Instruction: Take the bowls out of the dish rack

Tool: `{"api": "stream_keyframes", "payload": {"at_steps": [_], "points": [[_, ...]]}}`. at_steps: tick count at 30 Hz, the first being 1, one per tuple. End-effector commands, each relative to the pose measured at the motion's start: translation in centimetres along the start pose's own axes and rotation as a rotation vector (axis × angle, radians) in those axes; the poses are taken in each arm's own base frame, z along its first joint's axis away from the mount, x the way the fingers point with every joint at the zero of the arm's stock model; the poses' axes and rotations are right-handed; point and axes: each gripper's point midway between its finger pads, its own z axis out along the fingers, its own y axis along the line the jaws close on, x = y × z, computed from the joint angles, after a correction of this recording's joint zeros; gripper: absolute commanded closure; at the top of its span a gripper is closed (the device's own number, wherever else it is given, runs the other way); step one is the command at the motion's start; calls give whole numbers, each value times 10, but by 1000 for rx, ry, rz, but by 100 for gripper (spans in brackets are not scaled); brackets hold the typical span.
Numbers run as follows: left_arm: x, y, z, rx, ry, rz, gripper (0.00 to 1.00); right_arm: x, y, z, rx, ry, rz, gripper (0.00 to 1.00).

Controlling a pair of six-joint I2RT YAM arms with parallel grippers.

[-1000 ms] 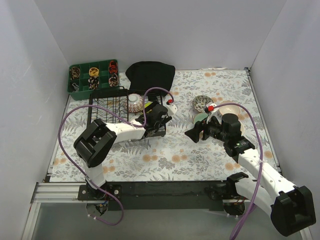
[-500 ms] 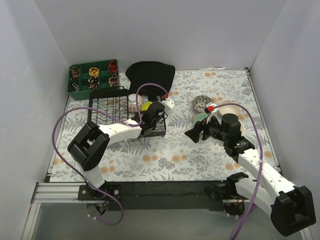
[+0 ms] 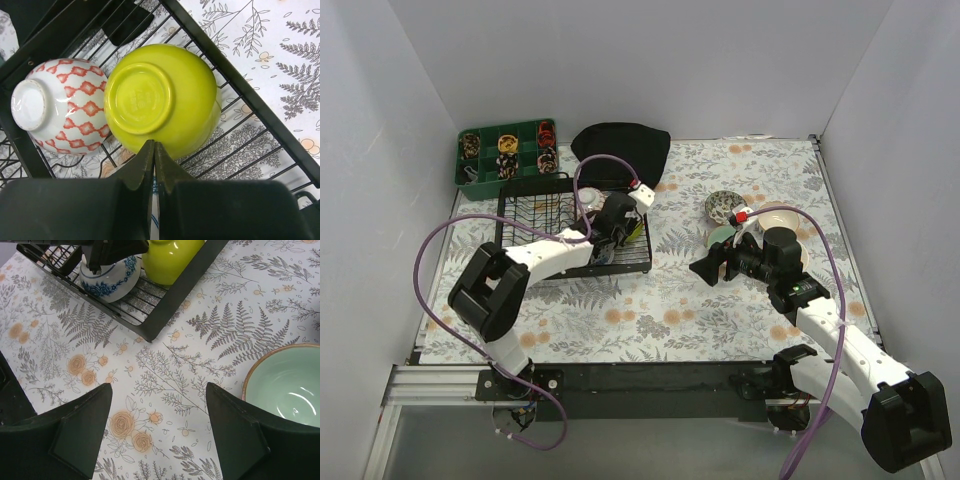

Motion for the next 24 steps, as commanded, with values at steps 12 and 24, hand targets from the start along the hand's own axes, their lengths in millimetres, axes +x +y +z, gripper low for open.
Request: {"api": "stream_keyframes", "payload": {"at_steps": [12, 24], "points": [[-64, 37, -32, -83, -116, -346, 22, -12, 9, 2, -52, -31, -29, 16], [-55, 45, -3, -143, -12, -459, 14, -11, 9, 2, -52, -30, -30, 16]]}}
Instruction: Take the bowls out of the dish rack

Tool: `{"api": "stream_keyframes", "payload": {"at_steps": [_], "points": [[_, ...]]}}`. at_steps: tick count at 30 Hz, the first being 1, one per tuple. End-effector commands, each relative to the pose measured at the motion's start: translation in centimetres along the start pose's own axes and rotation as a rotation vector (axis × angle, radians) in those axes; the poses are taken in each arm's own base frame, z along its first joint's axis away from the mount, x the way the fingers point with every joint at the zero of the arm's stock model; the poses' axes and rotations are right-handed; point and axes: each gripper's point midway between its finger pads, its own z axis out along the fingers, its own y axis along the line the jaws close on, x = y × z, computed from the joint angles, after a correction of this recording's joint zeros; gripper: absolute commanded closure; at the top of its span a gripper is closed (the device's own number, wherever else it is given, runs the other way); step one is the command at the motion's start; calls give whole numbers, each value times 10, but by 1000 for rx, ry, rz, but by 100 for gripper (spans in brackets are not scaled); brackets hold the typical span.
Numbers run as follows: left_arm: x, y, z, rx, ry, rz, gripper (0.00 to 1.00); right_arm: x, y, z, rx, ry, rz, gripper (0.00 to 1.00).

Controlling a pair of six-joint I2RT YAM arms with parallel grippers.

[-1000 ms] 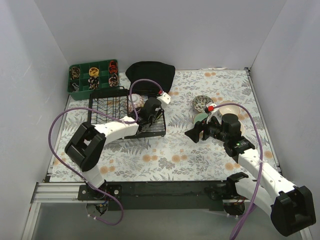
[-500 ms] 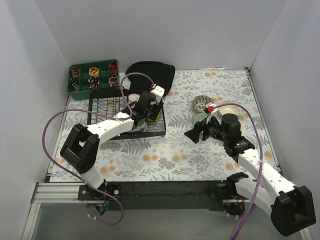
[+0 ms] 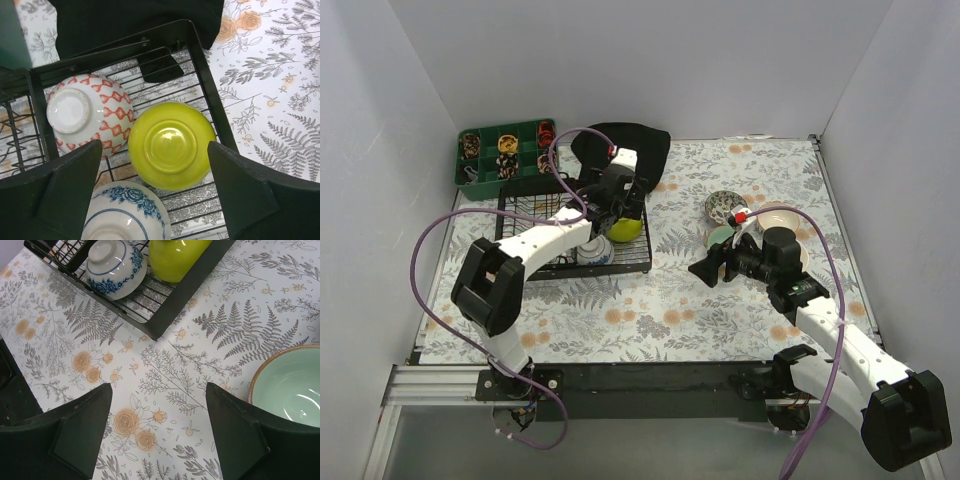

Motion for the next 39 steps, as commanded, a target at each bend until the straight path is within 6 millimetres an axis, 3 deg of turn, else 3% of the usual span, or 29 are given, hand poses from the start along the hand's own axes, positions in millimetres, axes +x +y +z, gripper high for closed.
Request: {"api": "stream_keyframes", "payload": {"at_steps": [1, 6, 14, 21, 28, 35, 39], "points": [[2, 5, 6, -36, 41, -60, 15, -13, 5, 1, -22, -41, -37, 17], [21, 1, 19, -31, 112, -69, 17, -12, 5, 1, -21, -39, -33, 17], [33, -8, 30, -8, 151, -77, 24, -12, 5, 1, -23, -38, -34, 16], [44, -10, 31, -2, 182, -90, 46, -13, 7, 0, -32, -41, -36, 17], [36, -2, 22, 6, 166, -120, 87, -18, 16, 3, -82, -39, -31, 16], [18, 5, 10, 30, 99, -145, 100, -32, 27, 11, -139, -65, 4, 17], [8, 8, 2, 49, 61, -162, 100, -39, 32, 19, -166, -75, 55, 17]]}}
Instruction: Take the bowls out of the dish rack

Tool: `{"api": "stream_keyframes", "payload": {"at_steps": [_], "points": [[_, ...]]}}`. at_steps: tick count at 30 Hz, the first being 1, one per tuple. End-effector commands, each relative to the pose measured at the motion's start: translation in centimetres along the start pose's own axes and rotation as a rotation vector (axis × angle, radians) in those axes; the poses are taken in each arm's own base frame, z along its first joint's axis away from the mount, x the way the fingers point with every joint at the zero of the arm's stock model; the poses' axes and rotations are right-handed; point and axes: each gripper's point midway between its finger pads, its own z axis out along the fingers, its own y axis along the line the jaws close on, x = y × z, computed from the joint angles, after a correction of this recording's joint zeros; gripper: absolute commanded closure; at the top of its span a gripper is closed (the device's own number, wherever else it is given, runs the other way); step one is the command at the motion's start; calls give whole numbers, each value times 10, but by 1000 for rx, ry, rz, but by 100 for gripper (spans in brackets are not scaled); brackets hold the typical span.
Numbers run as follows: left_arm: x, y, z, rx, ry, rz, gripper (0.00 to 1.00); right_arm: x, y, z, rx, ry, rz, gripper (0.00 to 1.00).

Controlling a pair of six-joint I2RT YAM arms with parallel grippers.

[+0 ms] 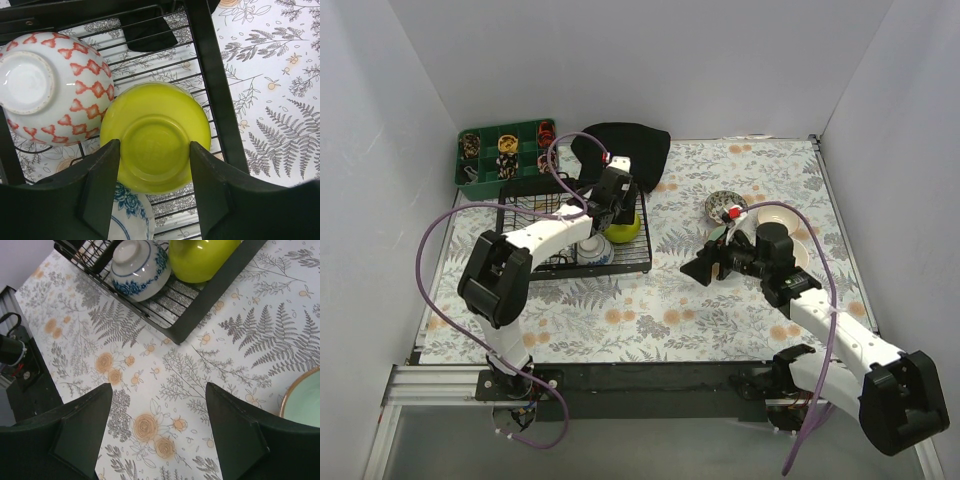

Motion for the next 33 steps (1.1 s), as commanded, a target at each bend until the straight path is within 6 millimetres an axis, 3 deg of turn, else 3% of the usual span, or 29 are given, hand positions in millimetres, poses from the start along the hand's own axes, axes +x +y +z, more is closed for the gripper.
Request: {"api": "stream_keyframes", "payload": {"at_steps": [1, 10, 20, 33], "points": [[-35, 8, -29, 26, -108, -33, 100, -43, 19, 9, -81, -105, -7, 17], [-44, 11, -44, 83, -183, -77, 100, -57, 19, 32, -145, -118, 85, 17], [-56, -6, -66, 220, -241, -138, 100, -68, 13, 65, -234, -134, 166, 17], [-76, -21, -110, 371, -343, -218, 100, -82, 8, 103, -402, -184, 342, 18]]}}
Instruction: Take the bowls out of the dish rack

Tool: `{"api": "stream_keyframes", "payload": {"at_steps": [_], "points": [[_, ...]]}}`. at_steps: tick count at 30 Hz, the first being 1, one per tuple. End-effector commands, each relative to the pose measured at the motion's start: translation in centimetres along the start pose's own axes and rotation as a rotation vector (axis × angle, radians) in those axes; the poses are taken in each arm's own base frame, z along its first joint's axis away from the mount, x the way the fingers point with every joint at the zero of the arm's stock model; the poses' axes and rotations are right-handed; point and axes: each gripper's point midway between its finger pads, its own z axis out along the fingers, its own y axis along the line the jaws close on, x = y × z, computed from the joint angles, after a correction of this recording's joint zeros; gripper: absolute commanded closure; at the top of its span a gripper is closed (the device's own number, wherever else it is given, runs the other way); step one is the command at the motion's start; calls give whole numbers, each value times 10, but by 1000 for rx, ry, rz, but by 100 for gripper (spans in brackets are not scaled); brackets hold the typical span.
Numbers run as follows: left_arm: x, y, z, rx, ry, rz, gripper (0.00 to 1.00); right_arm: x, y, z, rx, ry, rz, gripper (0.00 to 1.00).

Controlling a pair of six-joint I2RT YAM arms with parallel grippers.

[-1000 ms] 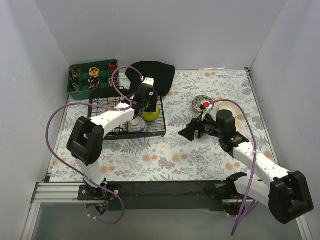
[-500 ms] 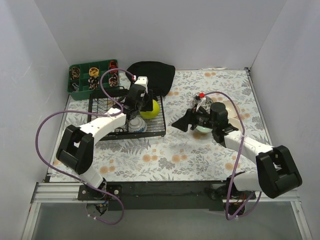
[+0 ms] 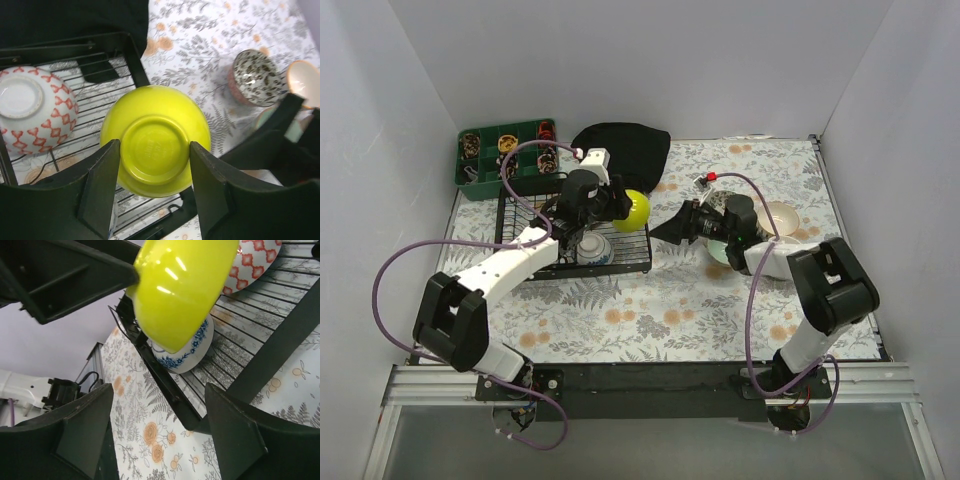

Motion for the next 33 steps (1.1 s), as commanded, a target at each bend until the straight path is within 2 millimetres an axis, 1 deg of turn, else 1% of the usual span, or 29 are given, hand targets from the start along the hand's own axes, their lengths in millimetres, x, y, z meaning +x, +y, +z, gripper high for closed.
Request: {"api": "stream_keyframes", "payload": {"at_steps": [1, 2, 5, 6, 9, 10, 12, 15, 16, 17, 18, 20, 21, 23, 24, 25, 27, 28, 29, 30, 31, 32, 33], "points": [[-36, -23, -21, 107, -119, -49, 100, -28, 24, 15, -167, -75, 8, 19], [-37, -27, -23, 125, -124, -60, 100, -32, 27, 16, -192, -92, 15, 19], [-37, -29, -25, 141, -126, -76, 100, -37, 30, 21, -235, -99, 37, 20], [-34, -34, -26, 172, -112, -83, 100, -41, 35, 21, -261, -109, 16, 21], [-32, -39, -26, 193, -99, -99, 100, -48, 40, 24, -300, -119, -4, 20], [-31, -40, -26, 200, -98, -102, 100, -47, 39, 25, -305, -115, -2, 21], [-30, -43, -27, 217, -93, -113, 100, -52, 44, 26, -333, -118, -18, 21], [-27, -45, -26, 232, -85, -124, 100, -53, 49, 26, -366, -110, -4, 26], [-26, -46, -26, 238, -85, -130, 100, -54, 53, 25, -388, -118, -17, 32], [-26, -46, -26, 241, -84, -132, 100, -54, 55, 24, -401, -112, -13, 35], [-23, -47, -24, 241, -78, -134, 100, -53, 58, 22, -419, -112, -6, 44], [-24, -47, -24, 243, -79, -129, 100, -51, 61, 20, -435, -106, 1, 57], [-23, -45, -24, 238, -80, -129, 100, -51, 63, 18, -441, -105, 2, 72], [-26, -44, -26, 232, -94, -117, 100, -49, 66, 16, -450, -95, -2, 84], [-27, -42, -26, 225, -102, -112, 100, -47, 68, 14, -451, -94, -4, 93], [-29, -41, -27, 216, -115, -98, 99, -46, 70, 12, -453, -89, -13, 97], [-33, -37, -30, 201, -135, -81, 93, -46, 76, 7, -459, -87, -27, 99], [-35, -36, -31, 196, -145, -72, 84, -45, 78, 5, -460, -82, -33, 99], [-41, -33, -35, 179, -172, -55, 80, -45, 78, 2, -458, -84, -41, 99], [-43, -32, -37, 177, -182, -44, 77, -46, 82, -1, -461, -84, -53, 99], [-48, -27, -39, 150, -204, -37, 69, -41, 81, -4, -456, -68, -49, 99], [-55, -24, -44, 131, -231, -15, 65, -41, 78, -6, -440, -61, -44, 99], [-58, -22, -47, 116, -243, -6, 61, -42, 81, -10, -435, -62, -58, 99]]}}
